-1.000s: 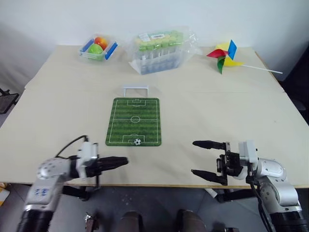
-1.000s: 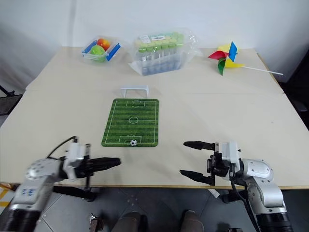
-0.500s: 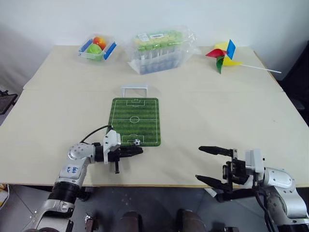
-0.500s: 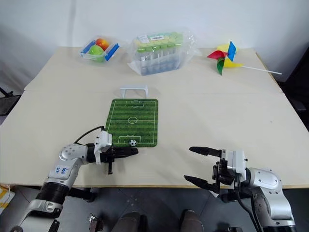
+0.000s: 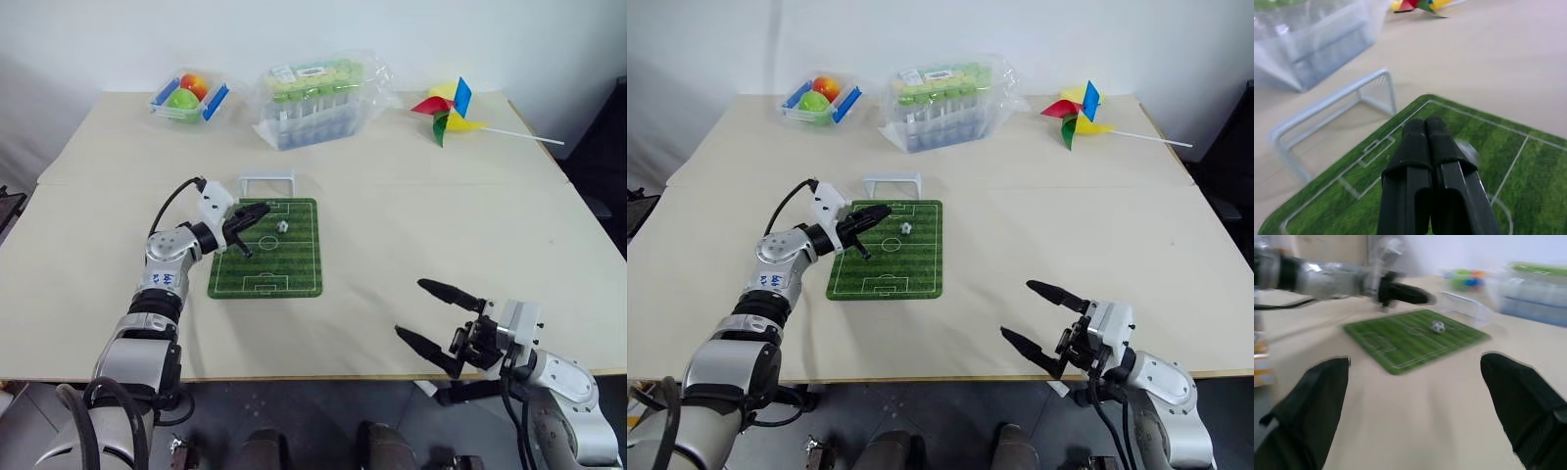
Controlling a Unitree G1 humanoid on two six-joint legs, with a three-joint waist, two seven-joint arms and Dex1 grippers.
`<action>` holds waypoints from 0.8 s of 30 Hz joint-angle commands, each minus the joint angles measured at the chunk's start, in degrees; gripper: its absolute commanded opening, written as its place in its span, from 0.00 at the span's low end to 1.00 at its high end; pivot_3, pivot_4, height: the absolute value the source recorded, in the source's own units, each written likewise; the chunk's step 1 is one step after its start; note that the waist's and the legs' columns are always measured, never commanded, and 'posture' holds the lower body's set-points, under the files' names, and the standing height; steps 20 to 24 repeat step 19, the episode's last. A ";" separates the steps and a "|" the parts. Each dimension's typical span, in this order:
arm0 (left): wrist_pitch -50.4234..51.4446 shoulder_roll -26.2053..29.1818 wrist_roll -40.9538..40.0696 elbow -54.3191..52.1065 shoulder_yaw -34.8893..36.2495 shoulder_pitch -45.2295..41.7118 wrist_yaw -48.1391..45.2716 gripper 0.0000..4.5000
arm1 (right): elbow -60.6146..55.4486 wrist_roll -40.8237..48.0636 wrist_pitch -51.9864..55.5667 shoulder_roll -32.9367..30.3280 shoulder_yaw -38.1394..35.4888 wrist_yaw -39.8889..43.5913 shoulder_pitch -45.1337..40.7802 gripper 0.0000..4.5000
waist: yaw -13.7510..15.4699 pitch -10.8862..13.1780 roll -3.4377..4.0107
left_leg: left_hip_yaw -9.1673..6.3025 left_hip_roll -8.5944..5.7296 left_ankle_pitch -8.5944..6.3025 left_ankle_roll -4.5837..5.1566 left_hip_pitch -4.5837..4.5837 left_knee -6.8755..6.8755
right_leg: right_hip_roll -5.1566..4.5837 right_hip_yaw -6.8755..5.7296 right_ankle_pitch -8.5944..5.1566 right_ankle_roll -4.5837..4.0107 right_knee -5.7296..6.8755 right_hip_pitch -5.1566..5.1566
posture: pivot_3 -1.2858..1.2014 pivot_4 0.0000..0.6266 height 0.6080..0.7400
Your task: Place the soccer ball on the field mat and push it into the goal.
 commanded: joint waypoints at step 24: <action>20.41 14.26 -16.67 -49.00 23.45 47.29 0.01 0.01 | 10.37 -1.20 -8.33 1.16 -1.55 0.32 -7.06 1.00 | -0.76 0.00 0.02 | -0.01 0.07 -0.06 0.03 0.10 0.05 | -0.03 0.06 0.01 -0.05 0.12 0.01 | 0.52 0.24 1.00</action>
